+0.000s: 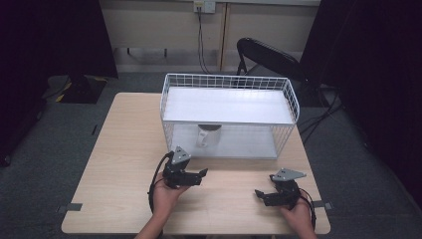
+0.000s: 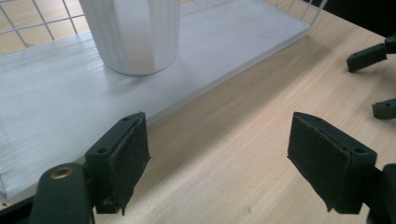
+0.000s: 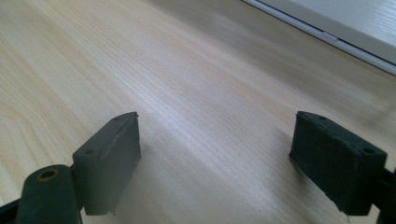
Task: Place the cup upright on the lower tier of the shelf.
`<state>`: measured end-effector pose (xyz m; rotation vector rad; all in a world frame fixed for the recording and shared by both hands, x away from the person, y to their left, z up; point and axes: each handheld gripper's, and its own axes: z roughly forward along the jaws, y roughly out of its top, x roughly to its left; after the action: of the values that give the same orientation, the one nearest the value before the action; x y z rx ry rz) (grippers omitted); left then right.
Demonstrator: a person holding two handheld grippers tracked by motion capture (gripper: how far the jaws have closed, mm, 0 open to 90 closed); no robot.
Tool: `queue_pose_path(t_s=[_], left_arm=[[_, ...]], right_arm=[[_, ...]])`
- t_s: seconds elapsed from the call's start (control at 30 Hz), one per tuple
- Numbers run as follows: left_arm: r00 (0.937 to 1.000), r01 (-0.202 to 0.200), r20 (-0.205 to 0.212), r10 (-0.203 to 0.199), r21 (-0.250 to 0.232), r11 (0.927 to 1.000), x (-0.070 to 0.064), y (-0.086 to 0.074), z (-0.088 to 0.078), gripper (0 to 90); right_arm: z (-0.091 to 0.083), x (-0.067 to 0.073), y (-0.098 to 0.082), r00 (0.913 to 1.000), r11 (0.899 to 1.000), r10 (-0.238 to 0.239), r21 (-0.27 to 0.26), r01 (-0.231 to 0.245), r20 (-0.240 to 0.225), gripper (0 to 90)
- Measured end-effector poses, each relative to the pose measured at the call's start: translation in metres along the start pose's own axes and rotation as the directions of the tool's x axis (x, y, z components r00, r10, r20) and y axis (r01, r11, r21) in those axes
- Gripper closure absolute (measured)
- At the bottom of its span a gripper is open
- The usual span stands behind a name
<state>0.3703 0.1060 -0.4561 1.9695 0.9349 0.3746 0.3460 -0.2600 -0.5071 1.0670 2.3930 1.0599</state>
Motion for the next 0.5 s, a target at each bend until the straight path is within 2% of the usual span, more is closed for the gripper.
queue_pose_path(t_s=[0.1,0.27,0.4,0.5], left_arm=[[0.9999,-0.007,0.010,0.007,-0.005,1.0000,-0.001,-0.001,-0.003,18.9],[0.9992,-0.036,0.018,0.036,0.023,0.9991,-0.001,-0.002,-0.007,17.9],[0.9978,-0.060,0.028,0.059,0.028,0.9978,0.000,-0.004,-0.012,17.9],[0.9976,-0.062,0.032,0.061,0.034,0.9975,0.001,-0.006,-0.014,17.3]], right_arm=[[0.000,0.000,0.000,1.0000,1.000,0.000,0.000,0.000,0.000,15.1],[0.000,0.000,0.000,1.0000,1.000,0.000,0.000,0.000,0.000,15.1],[0.000,0.000,0.000,1.0000,1.000,0.000,0.000,0.000,0.000,15.1],[0.000,0.000,0.000,1.0000,1.000,-0.001,0.000,0.001,0.000,15.1]])
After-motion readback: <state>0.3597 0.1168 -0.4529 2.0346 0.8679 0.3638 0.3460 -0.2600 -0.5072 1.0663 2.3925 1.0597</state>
